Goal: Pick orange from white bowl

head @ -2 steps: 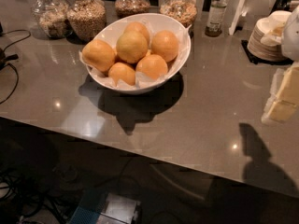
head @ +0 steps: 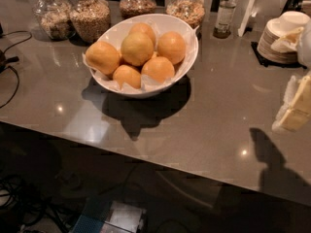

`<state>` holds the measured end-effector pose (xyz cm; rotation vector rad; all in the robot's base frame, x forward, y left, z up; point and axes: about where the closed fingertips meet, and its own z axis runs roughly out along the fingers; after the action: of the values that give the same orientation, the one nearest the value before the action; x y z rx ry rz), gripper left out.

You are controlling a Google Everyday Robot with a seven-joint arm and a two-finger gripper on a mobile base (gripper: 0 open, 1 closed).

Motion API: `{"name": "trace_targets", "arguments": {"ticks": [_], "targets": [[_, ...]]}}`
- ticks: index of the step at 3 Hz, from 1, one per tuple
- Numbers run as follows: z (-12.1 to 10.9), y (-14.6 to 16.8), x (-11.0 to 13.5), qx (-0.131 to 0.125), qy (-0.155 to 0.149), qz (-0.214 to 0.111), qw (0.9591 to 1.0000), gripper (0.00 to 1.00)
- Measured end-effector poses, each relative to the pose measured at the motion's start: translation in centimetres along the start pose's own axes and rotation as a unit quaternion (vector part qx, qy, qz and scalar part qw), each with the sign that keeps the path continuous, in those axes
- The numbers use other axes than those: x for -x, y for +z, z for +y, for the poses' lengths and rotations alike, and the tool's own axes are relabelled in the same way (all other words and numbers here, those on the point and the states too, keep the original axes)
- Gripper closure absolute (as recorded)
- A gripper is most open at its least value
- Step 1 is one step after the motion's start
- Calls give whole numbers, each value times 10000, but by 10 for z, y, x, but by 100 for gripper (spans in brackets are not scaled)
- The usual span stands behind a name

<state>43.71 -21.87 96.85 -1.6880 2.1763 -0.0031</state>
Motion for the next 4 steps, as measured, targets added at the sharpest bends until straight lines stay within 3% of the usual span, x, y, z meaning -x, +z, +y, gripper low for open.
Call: {"name": "trace_targets", "arguments": {"ticks": [1, 2, 3, 4], "targets": [[-23, 30, 27, 201, -463, -1114, 9925, 0], [-54, 48, 77, 368, -968, -2100, 9722, 0], [-74, 53, 129, 343, -1419, -2644, 9533, 0], [-86, 57, 179, 397, -1763, -2830, 9419, 0]]}}
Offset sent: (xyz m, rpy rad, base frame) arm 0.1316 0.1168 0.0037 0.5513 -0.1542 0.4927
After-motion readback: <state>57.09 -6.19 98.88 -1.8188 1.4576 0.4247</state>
